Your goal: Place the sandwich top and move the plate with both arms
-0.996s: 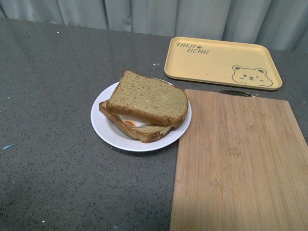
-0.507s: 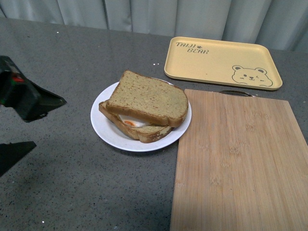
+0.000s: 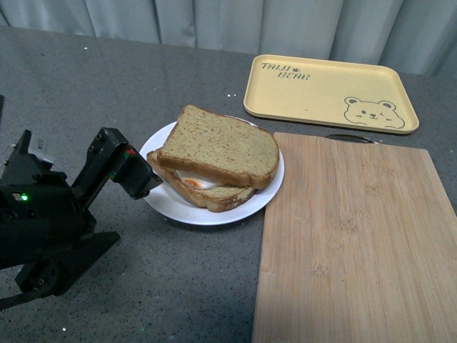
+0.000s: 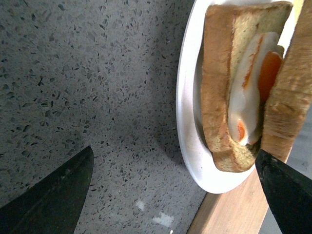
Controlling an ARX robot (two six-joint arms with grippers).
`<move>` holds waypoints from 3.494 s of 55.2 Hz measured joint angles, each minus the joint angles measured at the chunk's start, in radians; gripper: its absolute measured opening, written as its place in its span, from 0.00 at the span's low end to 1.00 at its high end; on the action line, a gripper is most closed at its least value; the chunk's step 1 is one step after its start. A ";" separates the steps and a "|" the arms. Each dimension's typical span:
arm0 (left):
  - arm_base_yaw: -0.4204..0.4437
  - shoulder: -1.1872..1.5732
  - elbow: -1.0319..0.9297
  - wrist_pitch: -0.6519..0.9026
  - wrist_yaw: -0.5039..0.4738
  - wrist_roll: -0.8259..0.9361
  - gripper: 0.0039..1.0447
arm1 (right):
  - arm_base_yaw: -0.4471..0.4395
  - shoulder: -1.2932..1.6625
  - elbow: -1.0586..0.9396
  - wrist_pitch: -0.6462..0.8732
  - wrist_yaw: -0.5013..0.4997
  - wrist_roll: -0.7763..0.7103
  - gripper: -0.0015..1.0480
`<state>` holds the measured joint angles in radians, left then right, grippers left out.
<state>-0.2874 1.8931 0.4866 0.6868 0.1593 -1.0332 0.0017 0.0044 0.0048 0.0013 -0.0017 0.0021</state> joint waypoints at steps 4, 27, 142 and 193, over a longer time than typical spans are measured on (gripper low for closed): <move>-0.006 0.018 0.015 0.000 0.000 0.000 0.94 | 0.000 0.000 0.000 0.000 0.000 0.000 0.91; -0.014 0.099 0.113 -0.029 0.003 -0.039 0.94 | 0.000 0.000 0.000 0.000 0.000 0.000 0.91; -0.140 0.548 0.975 -0.132 0.065 -0.303 0.03 | 0.000 0.000 0.000 0.000 0.000 0.000 0.91; -0.178 0.709 1.228 -0.271 0.013 -0.304 0.07 | 0.000 0.000 0.000 0.000 0.000 0.000 0.91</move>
<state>-0.4656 2.6019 1.7145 0.4156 0.1726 -1.3373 0.0017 0.0044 0.0048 0.0017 -0.0021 0.0021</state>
